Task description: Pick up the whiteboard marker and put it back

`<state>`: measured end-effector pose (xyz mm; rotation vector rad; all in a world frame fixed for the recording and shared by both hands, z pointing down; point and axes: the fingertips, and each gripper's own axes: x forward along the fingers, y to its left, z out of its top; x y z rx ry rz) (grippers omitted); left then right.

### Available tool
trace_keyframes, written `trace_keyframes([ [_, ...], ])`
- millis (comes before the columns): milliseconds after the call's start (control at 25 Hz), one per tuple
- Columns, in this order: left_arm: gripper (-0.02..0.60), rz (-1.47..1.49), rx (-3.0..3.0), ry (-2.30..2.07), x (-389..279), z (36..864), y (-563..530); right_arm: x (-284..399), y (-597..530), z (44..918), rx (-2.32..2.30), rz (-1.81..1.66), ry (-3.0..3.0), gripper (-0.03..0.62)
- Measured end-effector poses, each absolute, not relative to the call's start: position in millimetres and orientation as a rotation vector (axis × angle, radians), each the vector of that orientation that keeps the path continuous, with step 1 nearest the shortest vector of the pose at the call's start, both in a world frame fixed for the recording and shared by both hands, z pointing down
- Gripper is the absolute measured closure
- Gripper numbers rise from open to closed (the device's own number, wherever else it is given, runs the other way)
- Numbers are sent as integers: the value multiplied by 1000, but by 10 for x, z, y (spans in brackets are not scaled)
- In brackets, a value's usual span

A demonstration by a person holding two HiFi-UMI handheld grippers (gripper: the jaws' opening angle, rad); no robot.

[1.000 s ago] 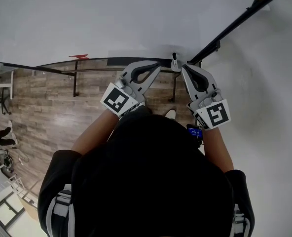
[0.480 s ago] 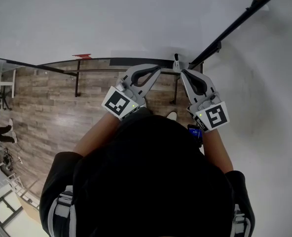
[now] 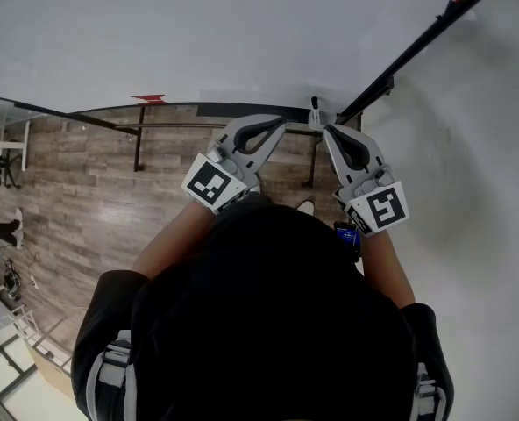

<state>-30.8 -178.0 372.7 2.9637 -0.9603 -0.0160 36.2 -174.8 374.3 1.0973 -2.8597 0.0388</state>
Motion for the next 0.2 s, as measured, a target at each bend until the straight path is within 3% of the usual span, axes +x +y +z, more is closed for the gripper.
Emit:
trace_keyframes([
  [200,578,78,2920,-1007,-314,3783,-1773,401,-1716,3766,1087,55,-2864,592],
])
